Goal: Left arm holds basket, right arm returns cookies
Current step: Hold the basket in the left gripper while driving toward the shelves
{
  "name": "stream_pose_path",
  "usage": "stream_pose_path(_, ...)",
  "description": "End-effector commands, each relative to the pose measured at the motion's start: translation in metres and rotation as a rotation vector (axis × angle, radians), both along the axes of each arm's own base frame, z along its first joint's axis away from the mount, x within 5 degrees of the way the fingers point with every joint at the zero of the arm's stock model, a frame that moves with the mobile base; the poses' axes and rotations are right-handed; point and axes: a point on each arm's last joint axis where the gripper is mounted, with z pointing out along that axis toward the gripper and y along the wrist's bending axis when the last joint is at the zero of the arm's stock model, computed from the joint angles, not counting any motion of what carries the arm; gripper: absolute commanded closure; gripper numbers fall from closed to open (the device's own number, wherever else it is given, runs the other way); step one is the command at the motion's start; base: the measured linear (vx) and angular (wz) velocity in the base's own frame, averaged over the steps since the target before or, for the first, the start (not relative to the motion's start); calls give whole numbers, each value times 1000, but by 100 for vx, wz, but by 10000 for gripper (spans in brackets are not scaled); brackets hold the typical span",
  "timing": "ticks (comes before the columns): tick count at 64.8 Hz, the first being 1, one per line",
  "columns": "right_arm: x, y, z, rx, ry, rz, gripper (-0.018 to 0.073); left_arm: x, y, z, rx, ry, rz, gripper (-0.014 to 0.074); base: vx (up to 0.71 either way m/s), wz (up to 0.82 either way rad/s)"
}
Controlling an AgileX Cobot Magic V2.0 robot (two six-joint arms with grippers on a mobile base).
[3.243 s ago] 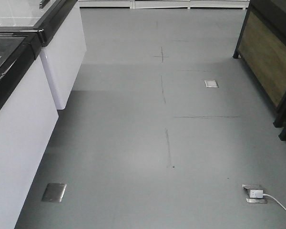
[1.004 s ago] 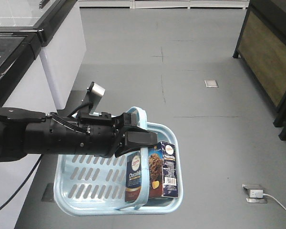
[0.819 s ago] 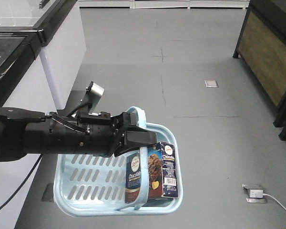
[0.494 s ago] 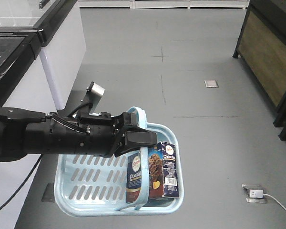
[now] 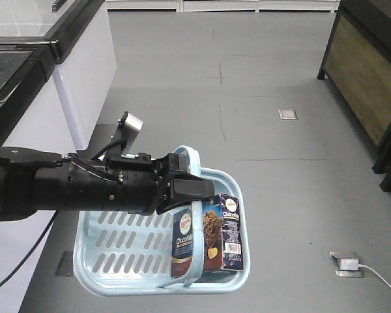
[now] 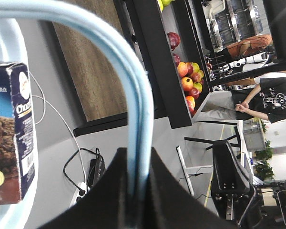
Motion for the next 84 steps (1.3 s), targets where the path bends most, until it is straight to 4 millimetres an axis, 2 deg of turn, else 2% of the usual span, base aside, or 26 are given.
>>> stream_pose_path(1, 0, 1, 1, -13, -65, 9, 570, -5, -2, 32, -133, -37, -3, 599, 1, -5)
stream_pose_path(31, 0, 1, 1, -13, -65, 9, 570, -5, -2, 32, -133, -37, -3, 599, 13, -1)
stream_pose_path(84, 0, 1, 1, -13, -65, 9, 570, -5, -2, 32, -133, -37, -2, 599, 30, -6)
